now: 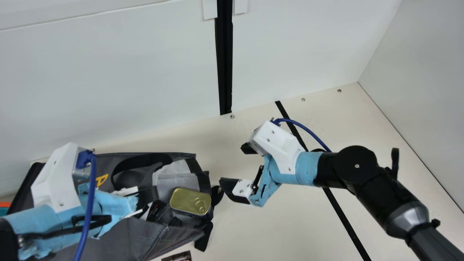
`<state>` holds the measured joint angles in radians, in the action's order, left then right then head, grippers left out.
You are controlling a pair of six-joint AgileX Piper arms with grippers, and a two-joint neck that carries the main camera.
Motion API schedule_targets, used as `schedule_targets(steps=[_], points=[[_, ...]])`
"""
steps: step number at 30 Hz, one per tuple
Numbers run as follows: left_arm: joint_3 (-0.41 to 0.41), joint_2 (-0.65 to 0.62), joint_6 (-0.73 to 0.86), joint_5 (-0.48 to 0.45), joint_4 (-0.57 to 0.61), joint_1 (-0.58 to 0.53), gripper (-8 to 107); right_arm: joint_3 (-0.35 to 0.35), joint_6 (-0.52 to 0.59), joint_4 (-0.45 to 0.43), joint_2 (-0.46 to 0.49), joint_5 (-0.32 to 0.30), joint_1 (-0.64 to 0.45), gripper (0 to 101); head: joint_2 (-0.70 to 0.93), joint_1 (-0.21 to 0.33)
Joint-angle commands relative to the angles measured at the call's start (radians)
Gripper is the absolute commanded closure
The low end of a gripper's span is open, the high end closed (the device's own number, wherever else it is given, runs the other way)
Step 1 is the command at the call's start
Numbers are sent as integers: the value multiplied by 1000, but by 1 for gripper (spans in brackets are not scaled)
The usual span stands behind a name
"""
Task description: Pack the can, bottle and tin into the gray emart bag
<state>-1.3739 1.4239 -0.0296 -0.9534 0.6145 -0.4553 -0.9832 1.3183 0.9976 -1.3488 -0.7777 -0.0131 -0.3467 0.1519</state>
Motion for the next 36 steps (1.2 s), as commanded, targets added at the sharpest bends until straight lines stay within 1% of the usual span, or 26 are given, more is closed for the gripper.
schedule_targets(steps=[1,19,25,31,36], points=[[0,0,0,0,0,0,89,0,0,-4,5,-7,-18,10,-2,23],[0,0,0,0,0,0,89,-39,3,-39,54,-109,-194,10,-2,23],[0,0,0,0,0,0,89,-52,-9,-63,79,-132,-245,10,-2,23],[0,0,0,0,0,0,89,-55,-43,-100,114,-134,-276,10,-2,23],[0,0,0,0,0,0,89,-51,-92,-156,145,-107,-284,10,-2,23]])
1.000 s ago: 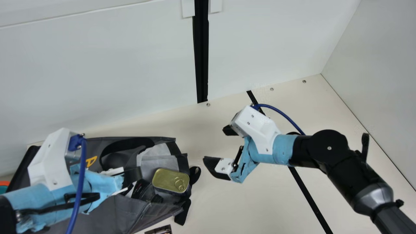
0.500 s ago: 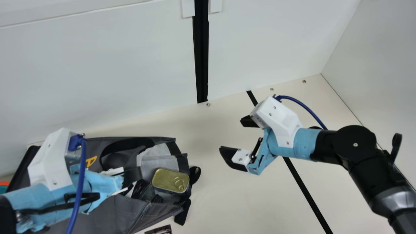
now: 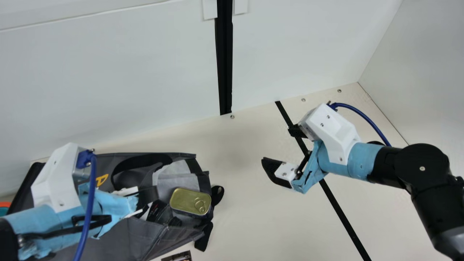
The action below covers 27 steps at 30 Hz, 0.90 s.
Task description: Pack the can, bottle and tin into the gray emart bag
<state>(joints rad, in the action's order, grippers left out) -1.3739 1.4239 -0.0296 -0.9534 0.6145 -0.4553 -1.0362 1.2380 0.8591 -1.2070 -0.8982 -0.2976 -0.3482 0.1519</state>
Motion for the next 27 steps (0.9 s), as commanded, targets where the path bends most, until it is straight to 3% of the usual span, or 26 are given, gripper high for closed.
schedule_targets(steps=[1,15,27], points=[[0,0,0,0,0,0,89,3,-25,-32,9,23,1,10,-1,23],[0,0,0,0,0,0,89,-7,-287,-301,79,132,11,10,-1,23],[0,0,0,0,0,0,89,-58,-515,-528,106,138,-22,10,-1,23]])
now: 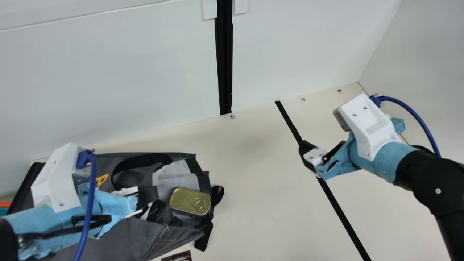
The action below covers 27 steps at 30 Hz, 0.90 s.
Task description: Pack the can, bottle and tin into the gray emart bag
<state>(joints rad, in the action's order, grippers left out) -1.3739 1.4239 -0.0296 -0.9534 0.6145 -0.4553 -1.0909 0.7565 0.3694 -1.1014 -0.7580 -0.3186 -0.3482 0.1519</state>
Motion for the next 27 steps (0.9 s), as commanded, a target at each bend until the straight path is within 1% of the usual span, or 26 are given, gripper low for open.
schedule_targets(steps=[1,6,15,20,27], points=[[0,0,0,0,0,0,89,-9,-51,-56,2,-5,-5,10,-1,23],[0,0,0,0,0,0,89,-42,-136,-143,10,-27,-19,10,-1,23],[0,0,0,0,0,0,89,-112,-269,-277,20,-91,-31,10,-1,23],[0,0,0,0,0,0,89,-154,-335,-344,28,-146,-31,10,-1,23],[0,0,0,0,0,0,89,-207,-398,-418,40,-222,-24,10,-1,23]])
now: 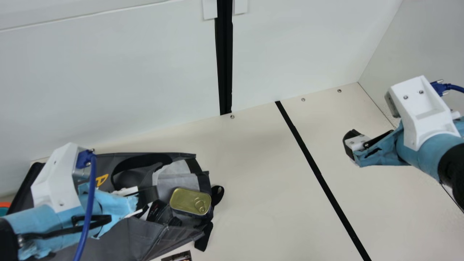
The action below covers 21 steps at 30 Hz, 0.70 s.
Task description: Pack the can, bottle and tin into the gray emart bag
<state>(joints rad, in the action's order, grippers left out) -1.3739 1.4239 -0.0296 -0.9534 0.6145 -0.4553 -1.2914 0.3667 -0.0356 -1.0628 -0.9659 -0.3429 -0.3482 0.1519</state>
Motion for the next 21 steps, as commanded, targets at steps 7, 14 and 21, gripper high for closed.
schedule_targets(steps=[7,14,21], points=[[0,0,0,0,0,0,89,-47,-48,-67,14,-80,8,10,-1,23],[0,0,0,0,0,0,89,-83,-75,-106,25,-140,16,10,-1,23],[0,0,0,0,0,0,89,-117,-101,-131,37,-202,26,10,-1,23]])
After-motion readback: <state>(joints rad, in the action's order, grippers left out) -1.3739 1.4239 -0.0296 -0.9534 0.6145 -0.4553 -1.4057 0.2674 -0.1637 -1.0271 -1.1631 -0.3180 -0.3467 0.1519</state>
